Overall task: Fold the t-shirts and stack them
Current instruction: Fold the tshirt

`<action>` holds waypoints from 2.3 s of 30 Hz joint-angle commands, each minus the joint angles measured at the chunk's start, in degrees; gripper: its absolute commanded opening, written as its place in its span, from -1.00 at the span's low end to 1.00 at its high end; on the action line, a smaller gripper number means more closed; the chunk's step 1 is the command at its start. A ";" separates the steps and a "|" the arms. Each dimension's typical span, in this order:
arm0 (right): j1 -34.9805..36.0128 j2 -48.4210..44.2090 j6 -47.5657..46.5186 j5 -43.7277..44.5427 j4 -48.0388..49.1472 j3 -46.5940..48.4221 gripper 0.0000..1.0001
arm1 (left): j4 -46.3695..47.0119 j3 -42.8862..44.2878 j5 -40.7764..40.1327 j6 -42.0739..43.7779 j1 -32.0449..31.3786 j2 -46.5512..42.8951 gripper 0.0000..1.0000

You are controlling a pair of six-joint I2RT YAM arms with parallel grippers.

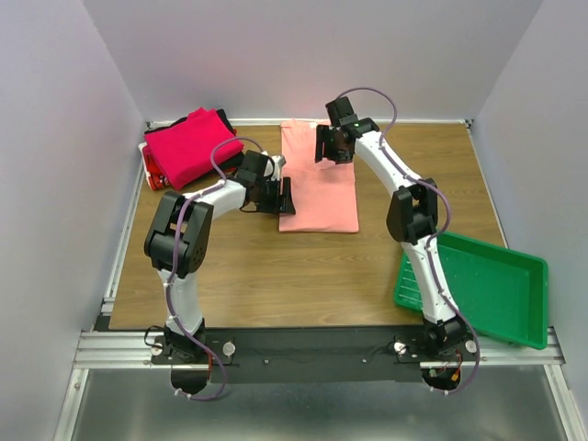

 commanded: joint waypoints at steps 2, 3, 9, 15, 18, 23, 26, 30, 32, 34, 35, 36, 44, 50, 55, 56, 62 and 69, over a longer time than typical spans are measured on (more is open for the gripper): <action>0.12 -3.37 1.47 3.29 4.25 -0.54 0.48 | -4.23 -3.10 -2.57 0.81 -0.74 -0.26 0.40; 0.03 -5.20 1.47 3.64 4.43 -2.11 0.50 | -4.32 -3.19 -2.75 0.81 -0.74 -0.52 0.40; 0.03 -13.12 1.64 4.43 4.52 -13.71 0.52 | -4.41 -3.72 -3.98 0.28 -0.74 -2.36 0.41; 0.03 -26.28 3.49 5.31 6.80 -34.94 0.52 | -5.11 -4.16 -3.63 -0.24 -0.74 -3.95 0.40; 0.03 -32.88 4.45 4.18 8.91 -46.37 0.52 | -5.02 -5.12 -3.63 -0.33 -0.74 -4.74 0.39; -0.06 -39.67 6.04 1.98 11.02 -59.15 0.47 | -4.59 -7.05 -2.92 -0.42 -0.74 -6.23 0.34; 0.03 -42.39 6.57 0.48 13.21 -65.22 0.40 | -4.41 -8.20 -2.14 -0.77 -0.74 -6.93 0.33; -0.06 -43.63 7.09 -1.01 15.94 -69.80 0.31 | -3.62 -9.43 -1.87 -1.47 -0.74 -7.99 0.32; -0.06 -43.63 7.18 -1.01 17.35 -70.94 0.27 | -3.27 -9.87 -1.87 -1.74 -0.74 -8.34 0.32; -0.06 -43.46 7.18 -1.01 18.49 -72.70 0.24 | -2.83 -10.22 -1.69 -2.18 -0.74 -8.43 0.27; -0.06 -43.28 7.09 -1.01 19.02 -72.88 0.23 | -2.56 -10.31 -1.69 -2.35 -0.82 -8.43 0.26; -0.15 -42.58 7.01 -1.01 19.20 -72.88 0.22 | -2.39 -10.31 -1.43 -2.44 -0.74 -8.34 0.24; -0.06 -40.64 6.83 -1.01 20.60 -73.06 0.01 | -2.30 -10.49 -1.52 -2.88 -0.82 -7.38 0.17; -0.06 -40.11 6.92 -3.30 20.60 -74.11 -0.19 | -2.21 -11.45 -1.52 -2.97 -0.83 -7.90 0.16; -0.06 -39.50 7.18 -3.83 20.52 -75.52 -0.46 | -2.03 -12.24 -0.99 -2.88 -0.83 -7.73 0.08; -0.15 -39.50 7.27 -3.83 20.52 -75.60 -0.46 | -2.03 -12.33 -0.82 -2.88 -0.83 -7.47 0.04; -0.06 -39.06 7.36 -4.18 20.52 -75.25 -0.48 | -1.86 -12.68 -0.73 -2.97 -0.91 -7.11 -0.04; -0.06 -39.15 7.36 -3.92 20.52 -75.17 -0.51 | -1.33 -12.51 -0.46 -2.88 -1.09 -5.97 -0.17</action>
